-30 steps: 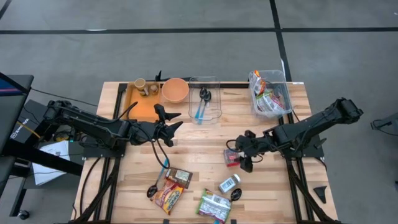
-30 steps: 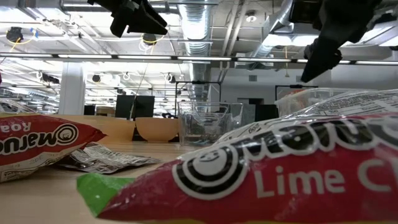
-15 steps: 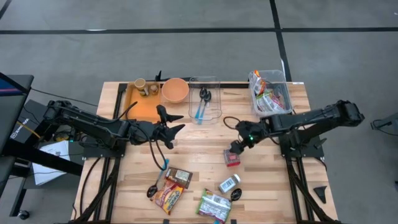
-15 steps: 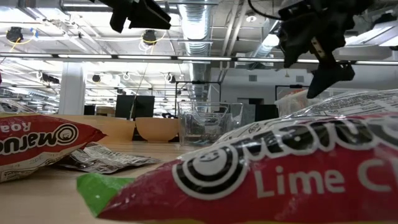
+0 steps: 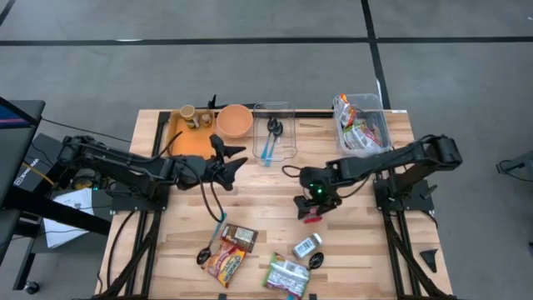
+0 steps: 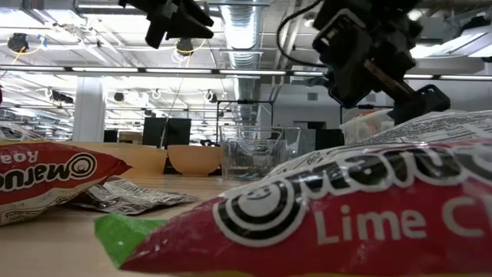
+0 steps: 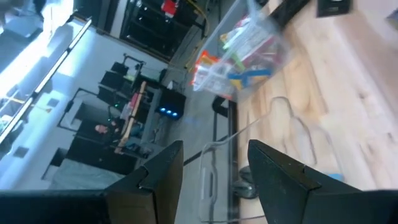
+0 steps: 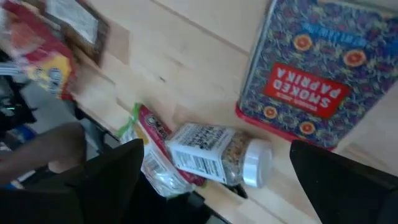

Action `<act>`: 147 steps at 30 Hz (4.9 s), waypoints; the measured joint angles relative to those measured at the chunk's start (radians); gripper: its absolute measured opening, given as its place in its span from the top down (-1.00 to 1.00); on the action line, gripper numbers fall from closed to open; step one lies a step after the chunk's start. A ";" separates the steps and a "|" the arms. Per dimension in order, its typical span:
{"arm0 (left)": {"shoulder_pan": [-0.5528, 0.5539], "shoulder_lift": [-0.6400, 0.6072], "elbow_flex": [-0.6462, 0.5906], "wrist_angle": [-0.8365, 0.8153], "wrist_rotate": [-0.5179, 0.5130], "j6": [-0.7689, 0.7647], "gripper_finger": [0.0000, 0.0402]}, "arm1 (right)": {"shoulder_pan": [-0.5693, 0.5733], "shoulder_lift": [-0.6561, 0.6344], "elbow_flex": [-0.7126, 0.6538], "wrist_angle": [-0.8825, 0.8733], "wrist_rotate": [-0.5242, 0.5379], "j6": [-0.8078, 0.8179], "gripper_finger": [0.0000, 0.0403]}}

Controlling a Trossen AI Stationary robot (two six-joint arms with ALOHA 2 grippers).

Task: Pick & Place Food Item
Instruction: Put the red seasoning can into the orange bin

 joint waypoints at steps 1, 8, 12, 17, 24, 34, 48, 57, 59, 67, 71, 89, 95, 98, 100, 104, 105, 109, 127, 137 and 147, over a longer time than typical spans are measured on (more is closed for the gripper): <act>0.008 0.000 0.000 -0.002 0.000 -0.002 0.14 | 0.001 0.019 0.025 -0.029 -0.008 -0.006 -0.98; 0.027 0.000 0.000 -0.010 0.000 -0.019 0.14 | 0.027 0.119 0.251 -0.382 0.117 -0.134 -0.98; 0.027 0.000 0.000 -0.013 0.000 -0.023 0.14 | 0.081 0.195 0.305 -0.479 0.173 -0.191 -0.99; 0.027 0.000 0.000 -0.013 0.001 -0.027 0.14 | 0.152 0.255 0.324 -0.520 0.284 -0.246 -0.99; 0.027 0.000 0.000 -0.010 0.051 -0.031 0.14 | 0.208 0.249 0.330 -0.500 0.394 -0.155 -0.99; 0.027 0.000 0.000 0.007 0.090 -0.007 0.14 | 0.112 0.241 0.329 -0.490 0.387 -0.165 -0.99; 0.027 0.000 0.000 0.007 0.091 0.012 0.14 | 0.079 0.316 0.330 -0.500 0.386 -0.209 -0.99; 0.027 0.000 0.000 0.006 0.091 0.006 0.14 | 0.085 0.339 0.306 -0.525 0.399 -0.228 -0.99; 0.027 0.000 0.000 0.006 0.091 0.005 0.14 | 0.085 0.340 0.289 -0.521 0.408 -0.228 -0.99; 0.027 0.000 0.000 0.003 0.091 0.004 0.14 | 0.084 0.340 0.225 -0.492 0.409 -0.236 -0.98; 0.027 0.000 0.000 0.003 0.092 0.004 0.14 | 0.085 0.340 0.223 -0.489 0.410 -0.249 -0.92; 0.027 0.000 0.000 -0.012 0.090 -0.019 0.14 | 0.099 0.340 0.223 -0.473 0.435 -0.297 -0.50; 0.027 0.000 0.000 -0.069 0.067 -0.026 0.14 | 0.105 0.340 0.223 -0.473 0.439 -0.322 -0.50; 0.027 0.000 0.000 -0.084 0.005 -0.026 0.14 | 0.111 0.335 0.222 -0.474 0.441 -0.342 -0.50; 0.027 0.000 0.000 -0.096 -0.011 -0.026 0.14 | 0.112 0.319 0.221 -0.477 0.445 -0.348 -0.50; 0.026 0.000 0.000 -0.094 0.029 -0.027 0.14 | 0.112 0.251 0.221 -0.476 0.474 -0.352 -0.50; 0.026 0.000 0.000 -0.095 0.048 -0.029 0.14 | 0.111 0.225 0.221 -0.475 0.482 -0.351 -0.50; 0.026 0.000 0.000 -0.095 0.115 -0.045 0.14 | 0.100 0.117 0.221 -0.438 0.521 -0.351 -0.50; -0.027 0.222 0.001 0.151 0.293 0.367 0.06 | -0.133 -0.167 0.223 0.252 0.557 -0.671 -0.50; -0.007 0.363 -0.002 0.672 -0.103 0.508 -0.07 | -0.131 -0.168 0.223 0.671 0.512 -0.991 -0.50; 0.087 0.110 -0.174 0.828 0.340 0.261 -0.06 | -0.127 -0.168 0.223 0.827 0.406 -1.091 -0.50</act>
